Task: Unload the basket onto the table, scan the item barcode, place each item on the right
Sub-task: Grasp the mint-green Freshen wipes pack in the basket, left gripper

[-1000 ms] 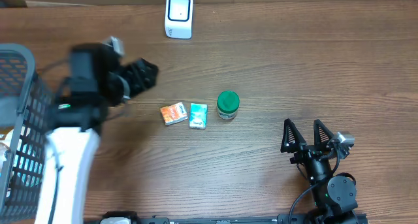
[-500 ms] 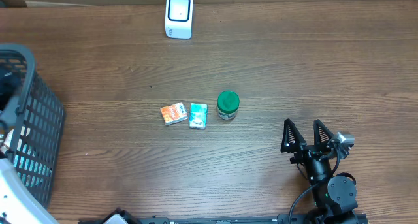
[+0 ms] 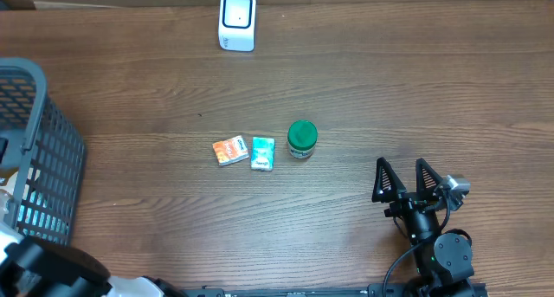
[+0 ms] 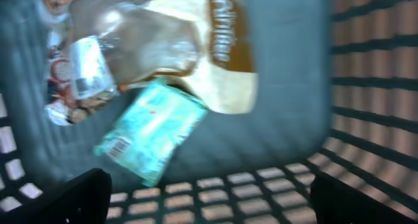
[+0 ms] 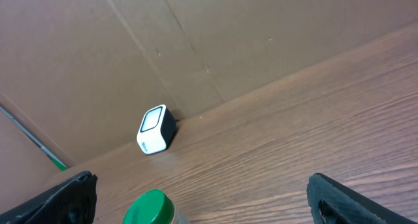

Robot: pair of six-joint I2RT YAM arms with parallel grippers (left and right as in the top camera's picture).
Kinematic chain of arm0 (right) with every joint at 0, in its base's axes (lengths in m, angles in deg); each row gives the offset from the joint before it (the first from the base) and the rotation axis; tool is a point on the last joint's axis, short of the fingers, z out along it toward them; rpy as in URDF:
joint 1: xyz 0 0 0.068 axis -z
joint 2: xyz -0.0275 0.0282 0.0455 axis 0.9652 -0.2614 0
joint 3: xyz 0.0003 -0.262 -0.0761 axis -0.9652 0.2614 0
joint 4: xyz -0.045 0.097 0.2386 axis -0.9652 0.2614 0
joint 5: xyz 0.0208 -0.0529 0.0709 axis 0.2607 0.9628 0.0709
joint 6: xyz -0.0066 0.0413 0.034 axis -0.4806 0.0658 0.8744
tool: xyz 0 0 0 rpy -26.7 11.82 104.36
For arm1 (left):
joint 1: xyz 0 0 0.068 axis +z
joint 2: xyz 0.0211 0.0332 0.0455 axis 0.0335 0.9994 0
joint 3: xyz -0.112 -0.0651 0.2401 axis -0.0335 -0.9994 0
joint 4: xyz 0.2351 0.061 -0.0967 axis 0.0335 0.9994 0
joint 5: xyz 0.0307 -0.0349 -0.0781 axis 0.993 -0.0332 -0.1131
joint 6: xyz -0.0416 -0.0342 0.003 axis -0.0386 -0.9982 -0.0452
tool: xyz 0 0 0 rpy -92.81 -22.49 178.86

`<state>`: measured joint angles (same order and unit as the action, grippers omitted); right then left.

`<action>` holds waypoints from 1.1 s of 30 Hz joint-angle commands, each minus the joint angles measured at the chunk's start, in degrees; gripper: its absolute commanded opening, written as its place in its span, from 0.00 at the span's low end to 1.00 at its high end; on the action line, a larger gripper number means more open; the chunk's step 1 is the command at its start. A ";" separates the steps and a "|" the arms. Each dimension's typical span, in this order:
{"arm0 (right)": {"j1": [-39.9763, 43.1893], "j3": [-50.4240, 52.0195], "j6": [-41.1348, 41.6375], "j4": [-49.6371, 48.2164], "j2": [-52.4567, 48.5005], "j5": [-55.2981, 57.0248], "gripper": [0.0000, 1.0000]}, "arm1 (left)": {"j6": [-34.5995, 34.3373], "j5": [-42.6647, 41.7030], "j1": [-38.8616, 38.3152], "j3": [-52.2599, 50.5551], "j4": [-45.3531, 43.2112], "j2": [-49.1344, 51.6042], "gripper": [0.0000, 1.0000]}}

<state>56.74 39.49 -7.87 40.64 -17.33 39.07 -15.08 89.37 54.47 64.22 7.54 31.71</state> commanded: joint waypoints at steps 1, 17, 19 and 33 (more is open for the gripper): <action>-0.33 0.61 -0.04 -0.33 0.46 -0.11 1.00 | 1.97 4.66 0.57 -2.95 -0.28 3.76 0.96; -0.33 0.61 -0.04 -0.33 0.46 -0.11 1.00 | 12.70 7.56 0.57 -25.94 -20.72 7.10 0.67; -0.33 0.61 -0.04 -0.33 0.46 -0.11 1.00 | 13.38 6.47 0.57 -26.69 -21.73 7.10 0.60; -0.33 0.61 -0.04 -0.33 0.46 -0.11 1.00 | 17.29 -0.61 0.57 -19.30 -15.47 6.86 0.04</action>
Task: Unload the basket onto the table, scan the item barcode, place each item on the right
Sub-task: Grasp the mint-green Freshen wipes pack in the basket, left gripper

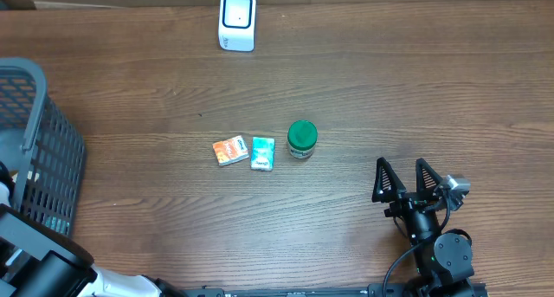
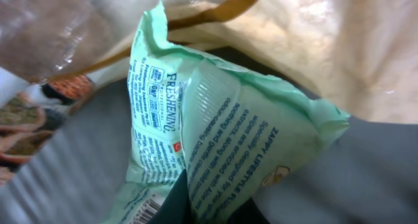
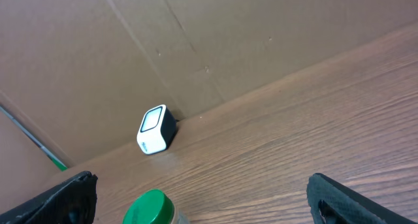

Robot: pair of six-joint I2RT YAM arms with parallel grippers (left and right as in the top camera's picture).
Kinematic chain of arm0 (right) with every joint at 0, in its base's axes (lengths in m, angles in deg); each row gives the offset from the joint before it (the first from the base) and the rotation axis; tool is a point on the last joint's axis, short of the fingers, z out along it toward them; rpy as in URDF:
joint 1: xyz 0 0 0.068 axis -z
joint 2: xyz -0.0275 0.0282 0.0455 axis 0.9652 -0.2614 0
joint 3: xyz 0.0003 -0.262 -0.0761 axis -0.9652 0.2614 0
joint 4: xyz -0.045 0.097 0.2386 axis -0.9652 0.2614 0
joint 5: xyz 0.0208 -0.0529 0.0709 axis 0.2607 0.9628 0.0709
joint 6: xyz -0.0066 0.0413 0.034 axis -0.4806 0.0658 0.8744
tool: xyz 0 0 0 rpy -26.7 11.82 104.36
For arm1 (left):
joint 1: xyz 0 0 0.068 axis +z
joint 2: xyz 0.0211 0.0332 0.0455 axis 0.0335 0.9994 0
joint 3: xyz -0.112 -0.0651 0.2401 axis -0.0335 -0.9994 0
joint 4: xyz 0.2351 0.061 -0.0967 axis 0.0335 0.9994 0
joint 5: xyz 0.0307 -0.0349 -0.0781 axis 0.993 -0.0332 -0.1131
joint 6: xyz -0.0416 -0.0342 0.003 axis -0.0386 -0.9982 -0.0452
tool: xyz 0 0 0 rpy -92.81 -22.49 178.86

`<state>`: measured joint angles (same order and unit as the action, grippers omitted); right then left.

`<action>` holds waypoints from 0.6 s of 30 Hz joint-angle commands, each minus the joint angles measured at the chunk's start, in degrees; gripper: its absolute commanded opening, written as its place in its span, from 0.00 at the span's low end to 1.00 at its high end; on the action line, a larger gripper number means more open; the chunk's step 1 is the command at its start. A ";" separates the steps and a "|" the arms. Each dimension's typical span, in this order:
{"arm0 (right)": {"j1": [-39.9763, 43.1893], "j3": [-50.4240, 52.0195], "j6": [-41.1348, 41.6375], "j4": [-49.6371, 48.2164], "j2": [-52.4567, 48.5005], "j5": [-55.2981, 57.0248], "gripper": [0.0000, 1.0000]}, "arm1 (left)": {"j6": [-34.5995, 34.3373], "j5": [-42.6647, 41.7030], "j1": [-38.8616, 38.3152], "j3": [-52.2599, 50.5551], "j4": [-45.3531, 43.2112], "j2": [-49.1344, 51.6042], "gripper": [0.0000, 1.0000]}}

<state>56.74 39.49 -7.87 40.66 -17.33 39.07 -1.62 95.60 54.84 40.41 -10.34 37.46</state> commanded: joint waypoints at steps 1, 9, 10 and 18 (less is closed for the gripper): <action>-0.33 0.61 -0.04 -0.33 0.46 -0.11 1.00 | 4.63 -8.55 0.20 6.73 3.98 0.98 0.04; -0.33 0.61 -0.04 -0.33 0.46 -0.11 1.00 | 2.58 -25.79 0.20 31.30 11.74 -4.39 0.04; -0.33 0.61 -0.04 -0.33 0.46 -0.11 1.00 | 1.75 -28.35 0.20 33.59 11.65 -5.33 0.04; -0.33 0.61 -0.04 -0.35 0.46 -0.11 1.00 | -2.29 -45.94 -3.85 43.60 10.43 -15.96 0.04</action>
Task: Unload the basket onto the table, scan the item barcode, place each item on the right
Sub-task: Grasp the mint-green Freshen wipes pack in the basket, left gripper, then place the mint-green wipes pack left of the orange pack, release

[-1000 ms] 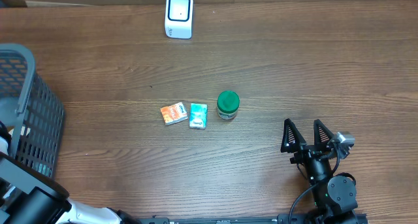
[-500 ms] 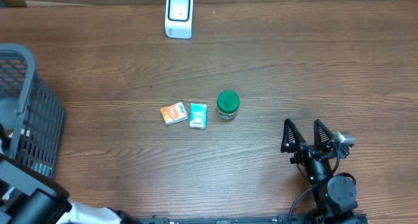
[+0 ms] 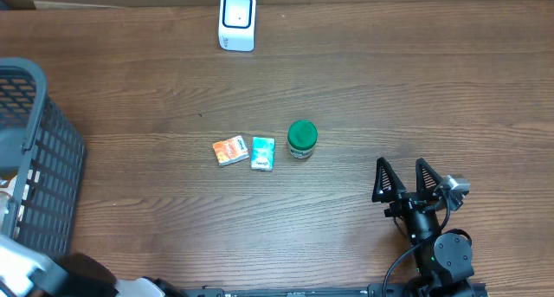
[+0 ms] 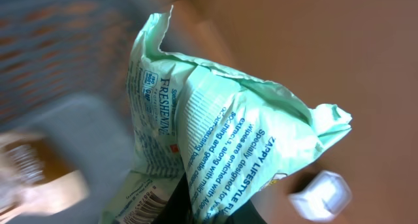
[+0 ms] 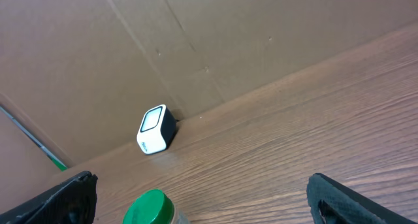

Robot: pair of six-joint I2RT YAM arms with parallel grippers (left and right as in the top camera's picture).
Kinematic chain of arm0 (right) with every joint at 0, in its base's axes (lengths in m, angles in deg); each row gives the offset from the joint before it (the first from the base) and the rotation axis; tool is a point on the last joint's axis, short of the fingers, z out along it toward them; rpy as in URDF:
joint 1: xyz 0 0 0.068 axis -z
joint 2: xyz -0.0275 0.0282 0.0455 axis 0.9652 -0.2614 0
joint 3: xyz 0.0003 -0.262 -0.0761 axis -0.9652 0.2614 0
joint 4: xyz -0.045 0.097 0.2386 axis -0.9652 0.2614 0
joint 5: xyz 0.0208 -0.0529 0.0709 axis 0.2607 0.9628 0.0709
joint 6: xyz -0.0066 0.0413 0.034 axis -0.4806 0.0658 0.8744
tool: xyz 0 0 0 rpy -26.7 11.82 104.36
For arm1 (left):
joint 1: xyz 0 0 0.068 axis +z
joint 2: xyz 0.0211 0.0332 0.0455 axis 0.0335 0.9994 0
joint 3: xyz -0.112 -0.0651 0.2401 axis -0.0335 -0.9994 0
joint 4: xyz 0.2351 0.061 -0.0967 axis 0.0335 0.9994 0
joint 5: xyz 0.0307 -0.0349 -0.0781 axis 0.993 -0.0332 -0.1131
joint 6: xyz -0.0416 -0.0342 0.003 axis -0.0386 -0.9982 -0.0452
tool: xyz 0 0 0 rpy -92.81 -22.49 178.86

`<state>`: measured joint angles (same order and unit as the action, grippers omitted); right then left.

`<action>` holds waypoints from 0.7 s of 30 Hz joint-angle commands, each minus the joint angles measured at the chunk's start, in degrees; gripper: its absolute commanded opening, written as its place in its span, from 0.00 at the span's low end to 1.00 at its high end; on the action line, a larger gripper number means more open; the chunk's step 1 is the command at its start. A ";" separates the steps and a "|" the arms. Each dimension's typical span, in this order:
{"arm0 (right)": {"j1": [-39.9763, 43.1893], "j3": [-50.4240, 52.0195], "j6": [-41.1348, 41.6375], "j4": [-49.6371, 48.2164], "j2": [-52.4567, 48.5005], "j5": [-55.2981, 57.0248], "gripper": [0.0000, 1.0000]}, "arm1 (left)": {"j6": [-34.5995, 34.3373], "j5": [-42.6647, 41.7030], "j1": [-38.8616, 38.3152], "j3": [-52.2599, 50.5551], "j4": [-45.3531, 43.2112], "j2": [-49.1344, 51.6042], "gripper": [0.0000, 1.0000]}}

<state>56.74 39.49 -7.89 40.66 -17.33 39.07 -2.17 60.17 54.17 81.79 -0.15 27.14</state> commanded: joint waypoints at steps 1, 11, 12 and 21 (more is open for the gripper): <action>-0.33 0.61 -0.02 -0.35 0.46 -0.11 1.00 | -1.51 -10.51 -5.03 2.16 0.90 -6.80 0.04; -0.33 0.61 -0.02 -0.33 0.46 -0.11 1.00 | 7.02 14.64 -41.05 -3.65 17.33 -5.95 0.04; -0.33 0.61 -0.02 -0.33 0.46 -0.11 1.00 | 6.67 17.88 -44.11 -5.62 17.57 -5.33 0.04; -0.33 0.61 -0.02 -0.33 0.46 -0.11 1.00 | -0.63 25.75 -56.94 -24.65 9.64 2.23 0.04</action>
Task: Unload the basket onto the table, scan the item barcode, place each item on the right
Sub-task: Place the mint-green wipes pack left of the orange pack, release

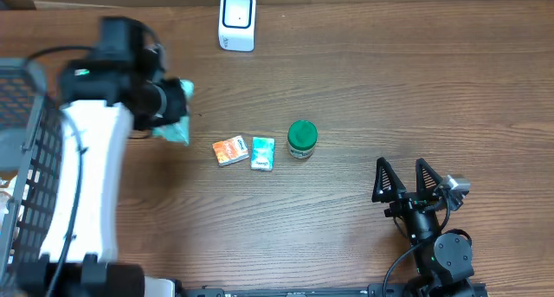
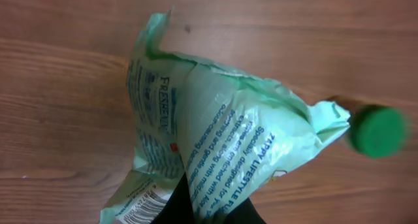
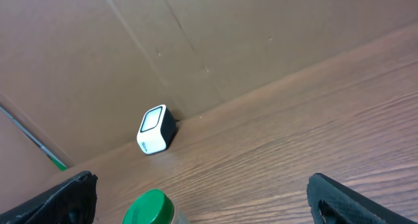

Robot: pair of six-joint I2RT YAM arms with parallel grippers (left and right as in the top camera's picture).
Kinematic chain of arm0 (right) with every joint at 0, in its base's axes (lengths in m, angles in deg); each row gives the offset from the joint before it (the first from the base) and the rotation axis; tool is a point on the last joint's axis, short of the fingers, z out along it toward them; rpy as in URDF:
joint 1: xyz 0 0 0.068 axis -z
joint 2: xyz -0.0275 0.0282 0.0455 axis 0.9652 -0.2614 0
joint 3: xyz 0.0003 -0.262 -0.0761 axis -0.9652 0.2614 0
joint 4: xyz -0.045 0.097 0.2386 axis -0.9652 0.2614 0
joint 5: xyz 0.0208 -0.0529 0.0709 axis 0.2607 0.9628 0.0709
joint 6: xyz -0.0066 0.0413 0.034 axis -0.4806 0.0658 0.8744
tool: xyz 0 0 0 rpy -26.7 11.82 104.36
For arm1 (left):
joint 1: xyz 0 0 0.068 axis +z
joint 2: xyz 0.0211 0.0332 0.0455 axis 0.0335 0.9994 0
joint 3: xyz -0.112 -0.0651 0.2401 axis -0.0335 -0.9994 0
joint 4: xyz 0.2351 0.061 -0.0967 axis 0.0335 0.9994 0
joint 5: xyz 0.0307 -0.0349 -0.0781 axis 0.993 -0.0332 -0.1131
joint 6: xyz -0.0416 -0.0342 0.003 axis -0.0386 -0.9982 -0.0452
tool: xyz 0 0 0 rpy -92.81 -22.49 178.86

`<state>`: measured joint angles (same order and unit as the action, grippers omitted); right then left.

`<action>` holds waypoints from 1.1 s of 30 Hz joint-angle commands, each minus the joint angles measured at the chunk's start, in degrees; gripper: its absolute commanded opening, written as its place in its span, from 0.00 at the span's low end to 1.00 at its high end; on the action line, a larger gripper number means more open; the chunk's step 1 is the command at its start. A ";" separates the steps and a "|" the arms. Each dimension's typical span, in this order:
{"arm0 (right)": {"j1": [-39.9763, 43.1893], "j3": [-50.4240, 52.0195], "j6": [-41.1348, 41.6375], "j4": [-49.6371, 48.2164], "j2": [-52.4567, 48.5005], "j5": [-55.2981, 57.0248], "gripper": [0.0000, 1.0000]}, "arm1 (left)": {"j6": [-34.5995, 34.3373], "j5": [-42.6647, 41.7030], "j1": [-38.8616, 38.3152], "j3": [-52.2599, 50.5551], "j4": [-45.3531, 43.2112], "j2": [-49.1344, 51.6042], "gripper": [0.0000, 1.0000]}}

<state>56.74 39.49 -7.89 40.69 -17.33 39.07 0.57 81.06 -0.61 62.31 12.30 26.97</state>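
A mint-green wipes packet [image 2: 222, 139] with blue print hangs crumpled in my left gripper [image 2: 209, 209], which is shut on its lower edge. A barcode [image 2: 140, 208] shows at the packet's bottom left corner. In the overhead view the left gripper [image 1: 164, 105] holds the packet [image 1: 179, 115] above the table, left of centre. The white scanner [image 1: 237, 20] with a dark window stands at the far edge, up and to the right of the packet. My right gripper [image 1: 405, 180] rests open near the front right, facing the scanner [image 3: 155, 130].
A grey mesh basket [image 1: 35, 158] fills the left edge. An orange pack [image 1: 229, 150], a small teal pack [image 1: 262, 152] and a green-lidded jar [image 1: 302, 138] lie in a row mid-table, just right of the held packet. A cardboard wall backs the table.
My left arm has moved from the basket at the lower left to over the table, left of the small packs. The packet is still in its grip. The right arm has not moved.
My left gripper was open above the green packet lying in the basket among other bags. Then it was shut on the packet inside the basket. Then the packet was raised clear of the basket, and now it hangs over the table short of the scanner.
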 commanded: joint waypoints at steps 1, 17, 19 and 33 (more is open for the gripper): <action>-0.33 0.61 -0.02 -0.35 0.46 -0.11 1.00 | -3.45 4.87 -2.73 -6.93 -4.15 3.43 0.04; -0.33 0.61 -0.02 -0.37 0.46 -0.11 1.00 | -5.95 4.81 -4.15 -13.35 -10.71 12.66 0.47; -0.33 0.61 -0.02 -0.35 0.46 -0.11 1.00 | -5.79 5.29 -4.02 -9.07 -8.04 11.93 0.47; -0.33 0.61 -0.02 -0.37 0.44 -0.11 1.00 | -4.68 9.14 15.26 28.81 4.83 -1.22 0.61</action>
<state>56.74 39.49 -7.89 40.66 -17.33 39.09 -4.53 86.96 8.11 88.00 16.92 29.72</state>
